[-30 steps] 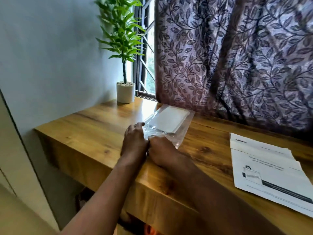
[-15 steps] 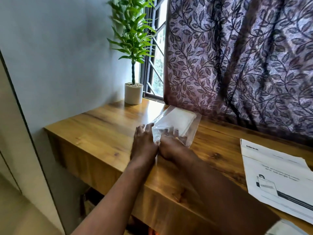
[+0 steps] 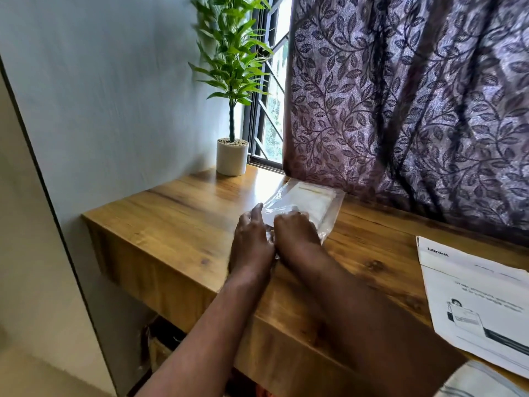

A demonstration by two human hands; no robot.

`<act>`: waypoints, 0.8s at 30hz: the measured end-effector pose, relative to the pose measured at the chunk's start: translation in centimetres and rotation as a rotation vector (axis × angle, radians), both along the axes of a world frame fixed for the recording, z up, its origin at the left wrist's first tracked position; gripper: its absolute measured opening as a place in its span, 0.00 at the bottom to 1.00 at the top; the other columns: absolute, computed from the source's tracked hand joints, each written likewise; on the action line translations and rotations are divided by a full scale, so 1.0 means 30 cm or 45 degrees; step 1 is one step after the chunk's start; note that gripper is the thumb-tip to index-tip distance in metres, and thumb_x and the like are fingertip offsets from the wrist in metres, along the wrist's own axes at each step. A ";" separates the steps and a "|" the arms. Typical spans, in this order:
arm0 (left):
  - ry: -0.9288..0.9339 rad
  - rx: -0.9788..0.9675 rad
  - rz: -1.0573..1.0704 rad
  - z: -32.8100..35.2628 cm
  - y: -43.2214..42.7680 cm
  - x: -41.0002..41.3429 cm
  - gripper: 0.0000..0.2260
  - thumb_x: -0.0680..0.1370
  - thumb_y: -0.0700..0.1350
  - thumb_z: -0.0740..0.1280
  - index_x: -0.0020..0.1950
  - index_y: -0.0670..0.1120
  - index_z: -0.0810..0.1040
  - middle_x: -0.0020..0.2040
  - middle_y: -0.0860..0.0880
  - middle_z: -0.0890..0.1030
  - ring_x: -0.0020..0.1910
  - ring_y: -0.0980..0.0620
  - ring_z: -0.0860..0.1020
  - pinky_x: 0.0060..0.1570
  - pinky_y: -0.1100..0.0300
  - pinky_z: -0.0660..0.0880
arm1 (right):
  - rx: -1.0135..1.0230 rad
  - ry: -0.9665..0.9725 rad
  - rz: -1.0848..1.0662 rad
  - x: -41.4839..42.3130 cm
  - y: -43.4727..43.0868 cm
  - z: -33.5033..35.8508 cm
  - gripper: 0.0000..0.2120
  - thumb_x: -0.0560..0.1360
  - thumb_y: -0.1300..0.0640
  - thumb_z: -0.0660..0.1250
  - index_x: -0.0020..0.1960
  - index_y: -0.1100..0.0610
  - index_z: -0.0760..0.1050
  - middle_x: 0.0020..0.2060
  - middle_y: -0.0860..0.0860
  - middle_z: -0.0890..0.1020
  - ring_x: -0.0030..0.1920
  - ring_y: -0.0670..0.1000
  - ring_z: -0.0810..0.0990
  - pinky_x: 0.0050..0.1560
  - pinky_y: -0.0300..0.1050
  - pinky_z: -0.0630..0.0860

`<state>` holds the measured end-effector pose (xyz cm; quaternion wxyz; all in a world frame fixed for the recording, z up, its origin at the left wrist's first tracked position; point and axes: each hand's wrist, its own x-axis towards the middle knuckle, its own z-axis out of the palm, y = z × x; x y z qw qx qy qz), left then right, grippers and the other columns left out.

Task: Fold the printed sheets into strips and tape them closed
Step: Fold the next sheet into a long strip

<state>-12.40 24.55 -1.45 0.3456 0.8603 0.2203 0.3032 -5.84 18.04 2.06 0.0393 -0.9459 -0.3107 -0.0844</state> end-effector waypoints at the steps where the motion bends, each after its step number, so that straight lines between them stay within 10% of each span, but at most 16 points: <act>1: -0.001 0.004 -0.001 0.000 0.000 0.001 0.30 0.78 0.40 0.66 0.79 0.48 0.61 0.73 0.41 0.69 0.68 0.41 0.73 0.65 0.49 0.72 | -0.037 0.084 -0.017 0.010 0.009 0.003 0.16 0.82 0.54 0.63 0.67 0.58 0.75 0.68 0.60 0.76 0.72 0.63 0.69 0.68 0.55 0.72; 5: -0.004 0.005 0.001 0.002 0.000 0.002 0.30 0.79 0.39 0.65 0.79 0.48 0.60 0.73 0.41 0.70 0.67 0.42 0.73 0.63 0.49 0.73 | -0.091 0.260 -0.047 0.058 0.024 0.010 0.18 0.82 0.48 0.61 0.66 0.56 0.76 0.68 0.58 0.77 0.71 0.60 0.71 0.68 0.55 0.71; 13: -0.011 -0.020 0.042 -0.008 0.005 0.006 0.30 0.77 0.37 0.65 0.78 0.50 0.62 0.72 0.44 0.72 0.68 0.44 0.74 0.65 0.49 0.73 | -0.200 -0.171 0.147 0.010 0.026 0.019 0.12 0.79 0.61 0.64 0.61 0.56 0.79 0.58 0.56 0.82 0.61 0.61 0.80 0.53 0.50 0.74; 24: -0.001 0.031 0.048 -0.005 0.000 0.005 0.27 0.76 0.38 0.68 0.74 0.48 0.66 0.65 0.47 0.77 0.64 0.46 0.75 0.61 0.47 0.76 | 0.388 -0.447 0.325 -0.130 -0.155 0.217 0.09 0.77 0.50 0.61 0.44 0.53 0.76 0.36 0.55 0.81 0.37 0.59 0.80 0.34 0.45 0.65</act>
